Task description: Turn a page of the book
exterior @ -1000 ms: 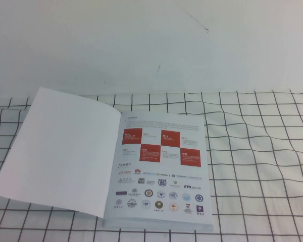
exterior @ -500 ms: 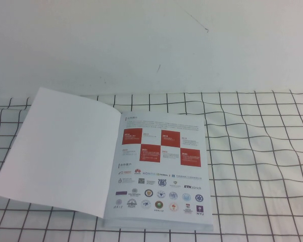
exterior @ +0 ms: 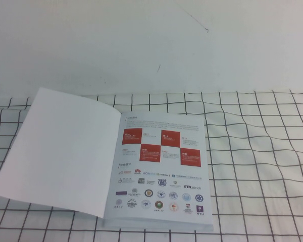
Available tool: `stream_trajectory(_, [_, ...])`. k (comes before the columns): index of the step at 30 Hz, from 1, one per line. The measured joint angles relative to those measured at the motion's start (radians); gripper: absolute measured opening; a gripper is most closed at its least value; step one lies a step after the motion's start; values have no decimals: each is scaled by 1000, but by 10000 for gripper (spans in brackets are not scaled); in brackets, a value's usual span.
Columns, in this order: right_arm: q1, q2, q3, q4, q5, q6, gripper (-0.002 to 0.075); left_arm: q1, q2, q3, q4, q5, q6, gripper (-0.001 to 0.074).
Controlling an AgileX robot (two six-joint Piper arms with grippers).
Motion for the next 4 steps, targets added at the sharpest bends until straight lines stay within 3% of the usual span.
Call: stream_trajectory(4, [0,0,0,-2,0,0,-2,0,0,0,0,0,0,-2])
